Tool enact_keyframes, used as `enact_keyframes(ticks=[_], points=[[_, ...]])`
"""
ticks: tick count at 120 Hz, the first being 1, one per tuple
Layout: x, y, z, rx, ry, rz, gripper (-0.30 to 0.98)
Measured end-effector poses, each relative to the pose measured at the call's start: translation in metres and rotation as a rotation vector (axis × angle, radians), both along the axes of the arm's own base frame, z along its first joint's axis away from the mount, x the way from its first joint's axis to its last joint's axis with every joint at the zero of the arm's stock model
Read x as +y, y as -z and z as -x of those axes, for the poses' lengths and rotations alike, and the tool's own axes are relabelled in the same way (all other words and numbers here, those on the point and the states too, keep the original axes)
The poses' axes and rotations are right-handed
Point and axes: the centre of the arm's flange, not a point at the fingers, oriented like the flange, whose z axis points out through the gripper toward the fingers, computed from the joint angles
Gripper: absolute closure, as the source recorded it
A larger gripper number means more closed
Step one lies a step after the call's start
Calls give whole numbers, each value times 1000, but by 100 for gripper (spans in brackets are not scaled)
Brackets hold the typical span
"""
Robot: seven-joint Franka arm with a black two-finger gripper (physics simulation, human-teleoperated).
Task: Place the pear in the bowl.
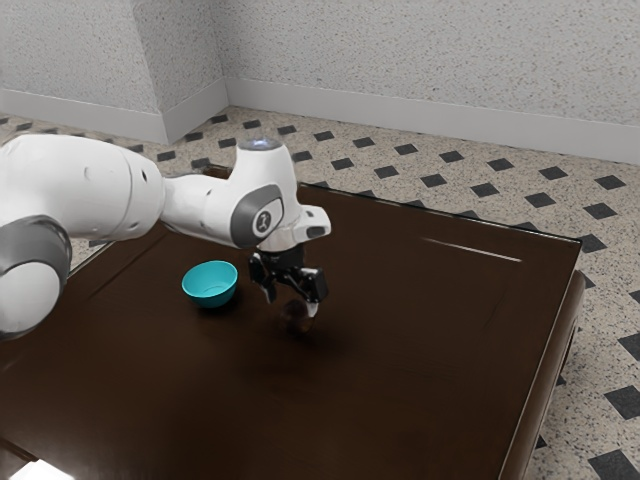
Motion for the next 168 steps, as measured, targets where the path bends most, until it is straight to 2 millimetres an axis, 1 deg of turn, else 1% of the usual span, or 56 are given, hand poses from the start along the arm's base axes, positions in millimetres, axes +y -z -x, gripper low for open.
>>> enact_keyframes(ticks=[6,13,27,44,52,61,74,104,116,128,140,158,164,168], points=[[4,9,-6,-4,-13,1,0],[6,14,-11,-5,-18,1,0],[3,22,-21,15,-10,0,0],[0,23,-19,79,-8,19,0],[-1,29,-16,111,-10,27,0],[2,36,-19,128,-11,27,0],[3,34,-22,130,-7,27,0],[5,41,-21,142,-1,26,0],[4,44,-20,142,0,27,0],[3,52,-20,145,2,26,0],[2,52,-23,134,4,26,0],[2,44,-23,121,5,30,3],[2,43,-22,122,4,30,7],[2,43,-22,123,4,31,12]])
